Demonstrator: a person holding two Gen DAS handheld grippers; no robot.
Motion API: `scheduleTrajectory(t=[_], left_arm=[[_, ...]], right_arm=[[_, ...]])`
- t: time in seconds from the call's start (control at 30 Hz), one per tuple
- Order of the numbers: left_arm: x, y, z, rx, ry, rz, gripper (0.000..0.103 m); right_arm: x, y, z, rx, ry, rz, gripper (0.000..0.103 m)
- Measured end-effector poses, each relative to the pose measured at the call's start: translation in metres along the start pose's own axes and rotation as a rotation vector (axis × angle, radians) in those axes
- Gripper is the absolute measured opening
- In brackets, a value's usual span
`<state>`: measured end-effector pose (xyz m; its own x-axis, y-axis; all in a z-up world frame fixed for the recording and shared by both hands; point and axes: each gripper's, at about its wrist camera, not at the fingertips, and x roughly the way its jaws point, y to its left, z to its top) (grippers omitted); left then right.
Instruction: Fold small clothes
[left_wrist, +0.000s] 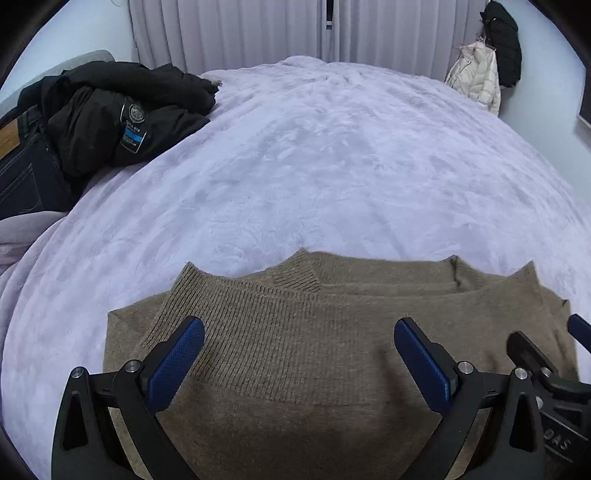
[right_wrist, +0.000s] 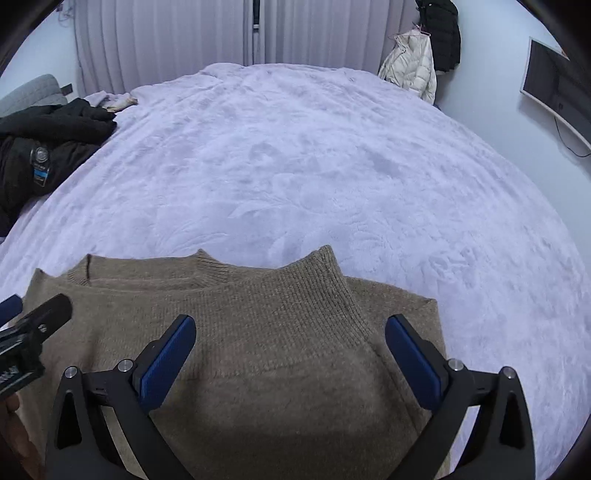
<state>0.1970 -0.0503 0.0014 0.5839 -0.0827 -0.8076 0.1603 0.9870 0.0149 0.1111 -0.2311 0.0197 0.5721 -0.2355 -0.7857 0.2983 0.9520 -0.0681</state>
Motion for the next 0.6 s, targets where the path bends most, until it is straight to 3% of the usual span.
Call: scheduleTrajectory(t=[0.07,0.1,0.17,0.3,0.37,0.43,0.5,0.6], left_arm=[[0.025,0.017,-0.009,-0.041,0.084,0.038,0.103],[0.030,0.030,-0.015,-0.082,0.100,-0.005,0.103],[0.015,0.042,-0.020,-0.127,0.075,-0.020,0.103],[-0.026,0.050,-0.040,-0.149,0.027,-0.053,0.103],[-0.034,0.053,-0.052,-0.157,0.010,-0.028,0.103],[-0.029,0.059,-0.065,-0.162,0.031,0.046,0.103],[-0.022,0.066,-0.077,-0.158,0.046,0.032,0.103],[-0.036,0.070,-0.091,-0.104,0.024,0.038,0.103]], right_arm=[[0.010,0.005,-0.005,-0.040,0.042,-0.008,0.102],[0.016,0.004,-0.009,-0.051,0.069,-0.021,0.102],[0.030,-0.006,-0.016,-0.033,0.119,0.019,0.102],[0.005,-0.012,-0.013,0.013,0.063,0.007,0.102],[-0.007,-0.008,-0.017,0.029,0.024,0.028,0.102],[-0.005,0.009,-0.025,-0.014,0.053,0.045,0.102],[0.004,0.028,-0.037,-0.098,0.078,0.020,0.102],[0.003,0.029,-0.044,-0.125,0.038,0.013,0.102]])
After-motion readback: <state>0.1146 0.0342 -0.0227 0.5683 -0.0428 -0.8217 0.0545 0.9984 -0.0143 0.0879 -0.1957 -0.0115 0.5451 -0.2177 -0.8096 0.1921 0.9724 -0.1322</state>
